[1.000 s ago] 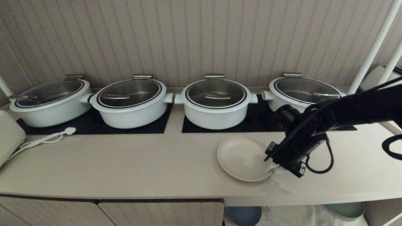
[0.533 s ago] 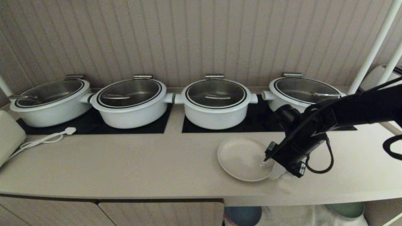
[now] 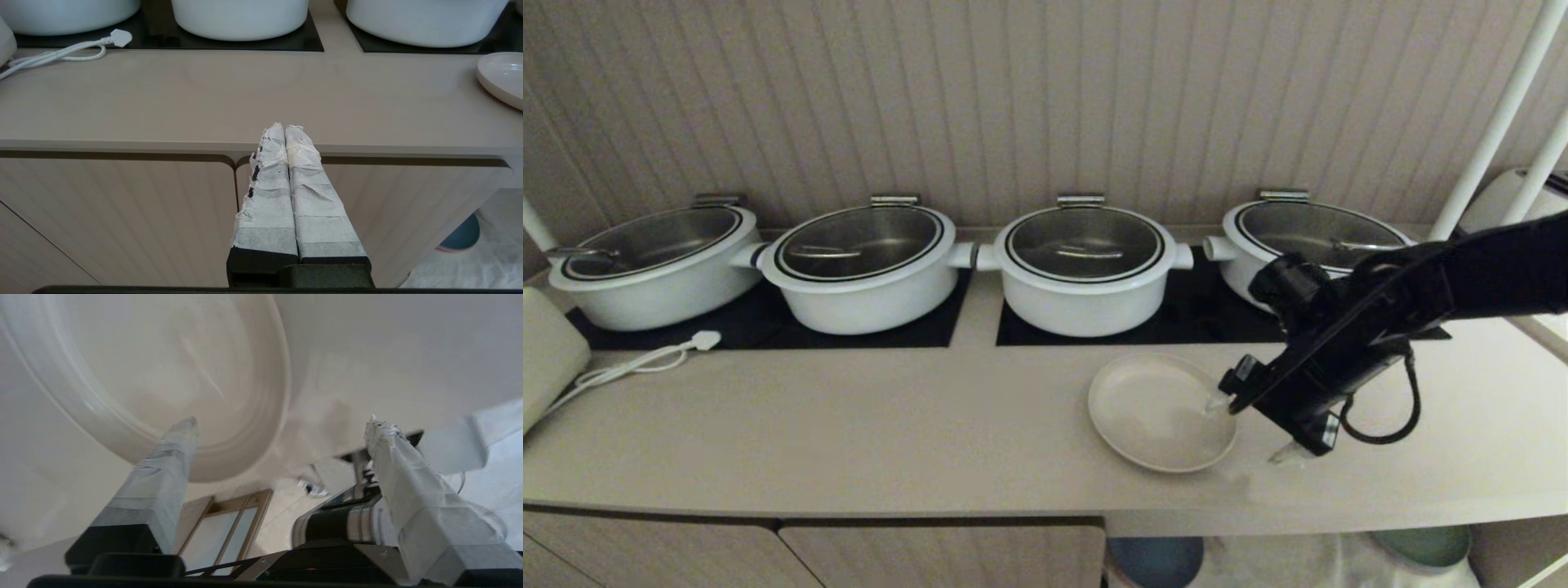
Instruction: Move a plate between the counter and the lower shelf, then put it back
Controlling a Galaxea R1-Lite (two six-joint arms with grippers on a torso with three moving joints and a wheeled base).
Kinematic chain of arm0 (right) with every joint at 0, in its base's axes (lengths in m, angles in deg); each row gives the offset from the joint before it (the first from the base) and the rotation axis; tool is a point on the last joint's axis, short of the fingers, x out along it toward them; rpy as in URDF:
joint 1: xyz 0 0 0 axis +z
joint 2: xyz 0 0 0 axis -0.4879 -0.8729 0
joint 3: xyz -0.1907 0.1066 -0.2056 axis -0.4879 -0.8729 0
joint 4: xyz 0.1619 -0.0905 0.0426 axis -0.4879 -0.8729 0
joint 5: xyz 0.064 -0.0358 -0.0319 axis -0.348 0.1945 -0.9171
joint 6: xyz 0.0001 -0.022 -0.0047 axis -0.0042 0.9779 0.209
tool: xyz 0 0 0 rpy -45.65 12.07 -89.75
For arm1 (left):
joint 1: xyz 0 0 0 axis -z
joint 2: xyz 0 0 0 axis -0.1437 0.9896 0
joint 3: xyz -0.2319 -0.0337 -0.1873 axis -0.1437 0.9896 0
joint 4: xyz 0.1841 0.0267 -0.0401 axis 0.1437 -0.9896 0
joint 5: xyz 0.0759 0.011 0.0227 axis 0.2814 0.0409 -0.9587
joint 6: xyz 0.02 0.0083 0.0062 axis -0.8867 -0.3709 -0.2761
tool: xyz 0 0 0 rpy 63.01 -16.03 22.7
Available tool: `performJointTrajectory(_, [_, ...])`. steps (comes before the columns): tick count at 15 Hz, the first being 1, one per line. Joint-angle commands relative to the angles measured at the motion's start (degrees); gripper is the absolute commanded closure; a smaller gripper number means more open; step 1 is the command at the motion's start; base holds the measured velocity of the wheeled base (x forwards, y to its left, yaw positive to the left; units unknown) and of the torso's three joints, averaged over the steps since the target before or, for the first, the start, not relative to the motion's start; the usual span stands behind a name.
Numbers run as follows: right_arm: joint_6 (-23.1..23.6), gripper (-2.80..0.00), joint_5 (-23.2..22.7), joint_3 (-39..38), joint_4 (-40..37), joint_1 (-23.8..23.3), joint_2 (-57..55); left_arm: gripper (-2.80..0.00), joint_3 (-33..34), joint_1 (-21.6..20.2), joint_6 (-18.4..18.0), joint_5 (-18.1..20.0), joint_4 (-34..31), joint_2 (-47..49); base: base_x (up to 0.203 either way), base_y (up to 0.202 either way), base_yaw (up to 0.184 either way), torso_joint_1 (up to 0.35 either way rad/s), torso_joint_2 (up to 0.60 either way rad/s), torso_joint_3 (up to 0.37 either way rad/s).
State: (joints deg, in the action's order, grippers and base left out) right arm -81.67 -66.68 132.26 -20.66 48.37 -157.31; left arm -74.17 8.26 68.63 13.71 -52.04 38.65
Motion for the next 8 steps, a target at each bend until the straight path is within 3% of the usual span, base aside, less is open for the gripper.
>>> performJointTrajectory(1, [0.8, -2.80, 0.7, -2.0, -0.2, 0.1, 4.4, 0.00, 0.0, 0.0, 0.0, 0.0, 0.1, 0.0, 0.000, 0.000, 0.000, 0.000, 0.00, 0.000])
performJointTrajectory(8, [3.9, -2.80, 1.1, -11.6, 0.1, 0.2, 18.7, 0.00, 0.0, 0.0, 0.0, 0.0, 0.0, 0.0, 0.000, 0.000, 0.000, 0.000, 0.00, 0.000])
